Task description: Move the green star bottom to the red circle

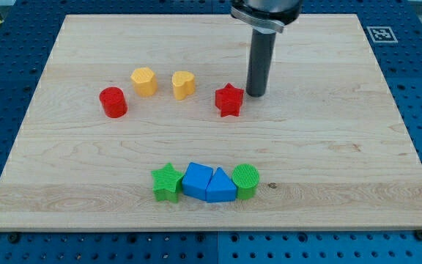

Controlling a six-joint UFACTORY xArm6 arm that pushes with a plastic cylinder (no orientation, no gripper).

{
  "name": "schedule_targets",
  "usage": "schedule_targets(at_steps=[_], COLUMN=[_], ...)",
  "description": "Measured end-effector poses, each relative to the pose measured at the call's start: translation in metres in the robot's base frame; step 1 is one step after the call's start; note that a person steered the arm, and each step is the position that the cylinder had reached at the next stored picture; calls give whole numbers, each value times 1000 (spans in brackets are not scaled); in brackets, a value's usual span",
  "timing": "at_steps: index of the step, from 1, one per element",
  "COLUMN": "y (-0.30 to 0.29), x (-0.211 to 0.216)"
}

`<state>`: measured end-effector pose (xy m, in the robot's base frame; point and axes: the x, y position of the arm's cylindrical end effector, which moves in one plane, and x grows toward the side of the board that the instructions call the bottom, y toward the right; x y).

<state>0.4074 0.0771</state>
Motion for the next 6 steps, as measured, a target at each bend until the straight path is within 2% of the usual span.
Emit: schedule_targets(at_steps=[3,6], y=[22,22], x=[87,146])
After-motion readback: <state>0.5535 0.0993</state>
